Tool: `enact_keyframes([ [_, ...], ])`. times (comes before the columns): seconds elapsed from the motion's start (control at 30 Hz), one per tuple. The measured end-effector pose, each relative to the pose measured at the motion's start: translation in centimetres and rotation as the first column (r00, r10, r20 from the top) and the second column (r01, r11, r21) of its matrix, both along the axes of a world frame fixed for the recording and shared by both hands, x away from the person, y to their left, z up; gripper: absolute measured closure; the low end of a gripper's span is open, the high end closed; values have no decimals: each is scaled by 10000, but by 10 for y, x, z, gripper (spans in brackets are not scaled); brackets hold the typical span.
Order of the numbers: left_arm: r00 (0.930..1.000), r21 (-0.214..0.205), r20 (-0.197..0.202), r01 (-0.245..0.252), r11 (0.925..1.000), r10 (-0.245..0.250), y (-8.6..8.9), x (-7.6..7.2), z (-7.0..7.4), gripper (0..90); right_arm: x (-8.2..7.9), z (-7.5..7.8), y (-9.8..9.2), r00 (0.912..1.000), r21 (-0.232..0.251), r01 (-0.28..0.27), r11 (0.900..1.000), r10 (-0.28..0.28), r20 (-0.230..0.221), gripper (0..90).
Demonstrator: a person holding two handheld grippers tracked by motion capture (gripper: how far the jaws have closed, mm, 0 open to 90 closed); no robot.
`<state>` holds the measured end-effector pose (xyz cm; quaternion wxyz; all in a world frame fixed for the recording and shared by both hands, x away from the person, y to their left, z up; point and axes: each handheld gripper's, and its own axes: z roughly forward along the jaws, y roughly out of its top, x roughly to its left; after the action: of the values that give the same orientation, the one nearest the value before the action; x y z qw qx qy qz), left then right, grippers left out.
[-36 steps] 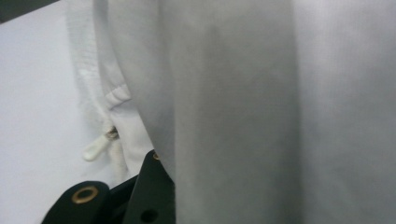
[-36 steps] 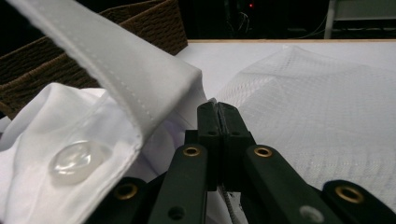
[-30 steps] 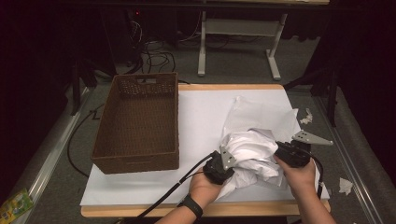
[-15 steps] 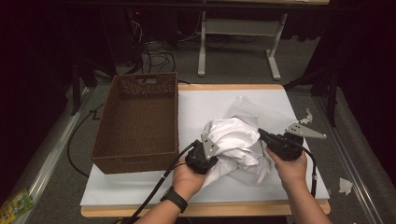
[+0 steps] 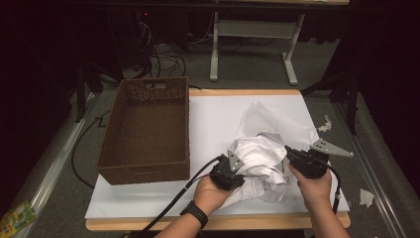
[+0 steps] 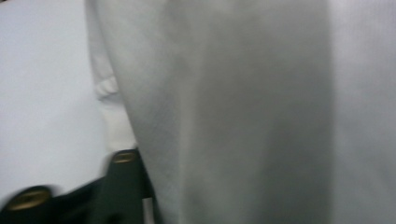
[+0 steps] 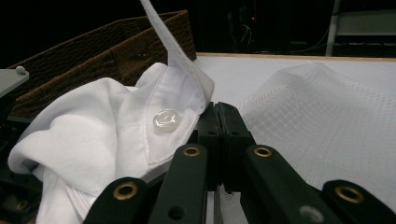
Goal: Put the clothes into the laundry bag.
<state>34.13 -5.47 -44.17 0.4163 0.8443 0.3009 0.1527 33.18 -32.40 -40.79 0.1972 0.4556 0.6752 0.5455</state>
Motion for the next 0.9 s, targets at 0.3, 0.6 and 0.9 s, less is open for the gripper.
enact_keyframes([
  [0.3,9969,-2095,682,517,9764,-381,33,-16,13,156,0,-2,0,10000,92,-80,9999,80,-43,900],
  [0.6,9958,-2883,690,769,9545,-594,56,-35,21,149,-2,0,4,10000,99,-58,9999,58,-18,899],
  [0.9,9968,-3482,666,652,9352,-447,72,-42,24,150,-7,0,2,10000,-7,-64,10000,64,18,899],
])
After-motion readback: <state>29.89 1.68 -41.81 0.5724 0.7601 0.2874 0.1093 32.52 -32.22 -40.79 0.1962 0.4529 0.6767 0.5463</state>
